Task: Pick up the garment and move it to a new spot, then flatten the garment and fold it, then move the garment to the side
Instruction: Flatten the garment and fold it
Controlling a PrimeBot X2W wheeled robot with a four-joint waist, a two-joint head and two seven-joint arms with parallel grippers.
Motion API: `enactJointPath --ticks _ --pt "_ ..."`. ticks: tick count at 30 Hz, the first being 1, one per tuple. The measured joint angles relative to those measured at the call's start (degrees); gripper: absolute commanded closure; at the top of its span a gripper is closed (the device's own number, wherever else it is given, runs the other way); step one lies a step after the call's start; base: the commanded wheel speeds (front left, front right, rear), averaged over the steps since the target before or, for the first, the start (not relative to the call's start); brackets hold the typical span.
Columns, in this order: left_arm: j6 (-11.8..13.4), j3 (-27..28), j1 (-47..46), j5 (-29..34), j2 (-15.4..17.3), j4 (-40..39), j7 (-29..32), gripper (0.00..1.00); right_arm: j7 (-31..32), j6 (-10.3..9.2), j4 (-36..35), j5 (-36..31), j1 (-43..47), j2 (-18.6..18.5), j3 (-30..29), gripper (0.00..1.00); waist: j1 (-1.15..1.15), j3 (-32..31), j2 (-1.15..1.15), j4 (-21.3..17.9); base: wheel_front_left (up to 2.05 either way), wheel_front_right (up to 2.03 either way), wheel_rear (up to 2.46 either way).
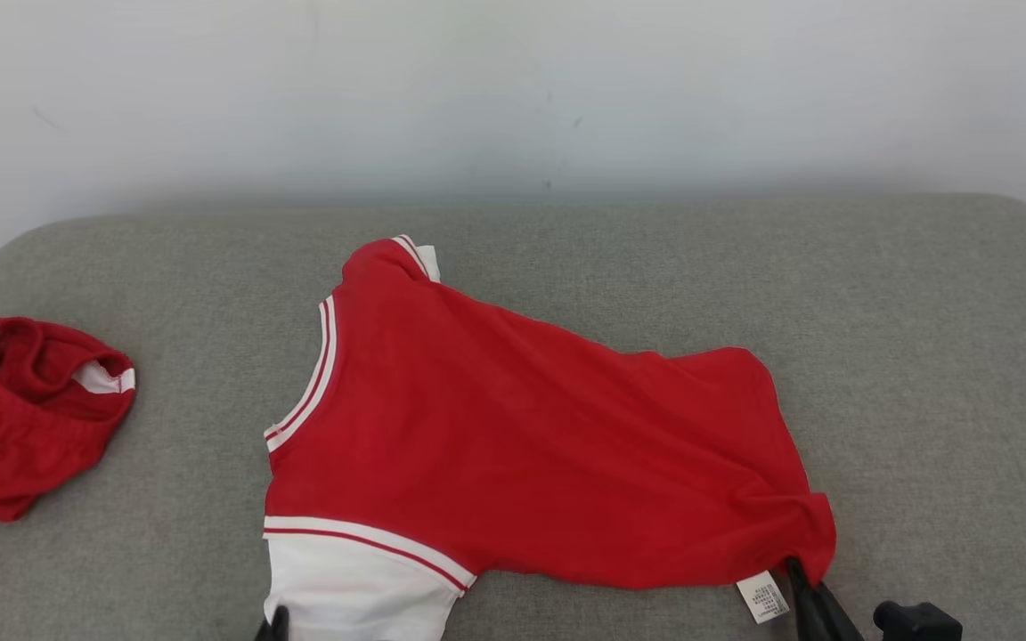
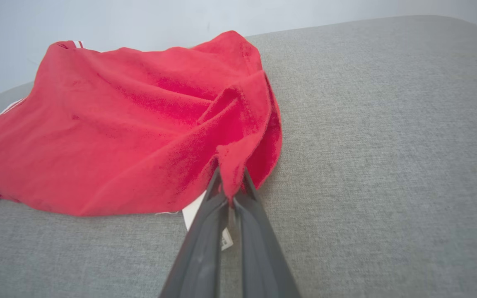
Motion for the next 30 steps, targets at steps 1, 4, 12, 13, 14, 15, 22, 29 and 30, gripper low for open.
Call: enactJointPath --ticks 1,4,12,13,14,15,22,29,30 --pt "0.0 0.4 0.55 0.04 0.13 -1.56 -0.01 1.0 0.0 0.0 -0.85 0.88 0.14 -0.12 0.62 1.0 0.0 -0.05 0.0 -0.16 0.0 0.0 0.0" --pt "0.0 0.73 0.35 0.42 0.94 -5.56 -0.01 1.0 0.0 0.0 -2.53 1.92 -0.91 -1.33 3.33 1.0 0.0 0.2 0.0 -0.66 0.0 0.0 0.0" --pt "-0.01 -3.33 -11.81 1.48 7.59 -9.79 0.0 1.0 0.0 0.0 -2.76 7.48 -15.32 -4.12 9.54 1.0 0.0 2.81 0.0 -1.58 0.0 0.0 0.0" --pt "-0.01 -4.58 -14.45 1.47 9.16 -9.66 0.0 1.0 0.0 0.0 -2.33 8.57 -17.77 -4.23 9.95 1.0 0.0 3.39 0.0 -1.64 0.0 0.0 0.0" --pt "-0.01 -5.95 -17.46 1.4 10.8 -9.67 0.0 1.0 0.0 0.0 -1.76 9.26 -20.45 -4.45 10.45 1.0 0.0 4.05 0.0 -1.69 0.0 0.0 0.0" --pt "-0.01 -7.39 -20.95 0.98 12.38 -9.5 0.0 1.0 0.0 0.0 -0.94 9.59 -23.47 -4.83 11.0 1.0 0.01 4.81 0.0 -1.75 0.0 0.0 0.0" --pt "-0.01 -15.45 -47.41 -4.76 20.8 -7.45 2.79 1.0 2.79 0.0 4.6 13.96 -46.54 -7.48 11.76 1.0 0.02 11.6 0.01 -1.88 0.0 0.0 0.0" --pt "-0.02 -20.74 -72.91 -14.16 23.65 -1.79 6.93 1.0 9.03 0.0 7.03 17.0 -69.57 -9.79 12.94 1.0 0.03 20.14 0.01 -1.88 0.0 0.0 0.0" --pt "-0.02 -21.86 -76.5 -15.14 24.18 -0.98 7.76 1.0 10.04 0.0 7.03 16.9 -72.8 -10.22 13.65 1.0 0.03 21.46 0.02 -1.89 0.0 0.0 0.0"
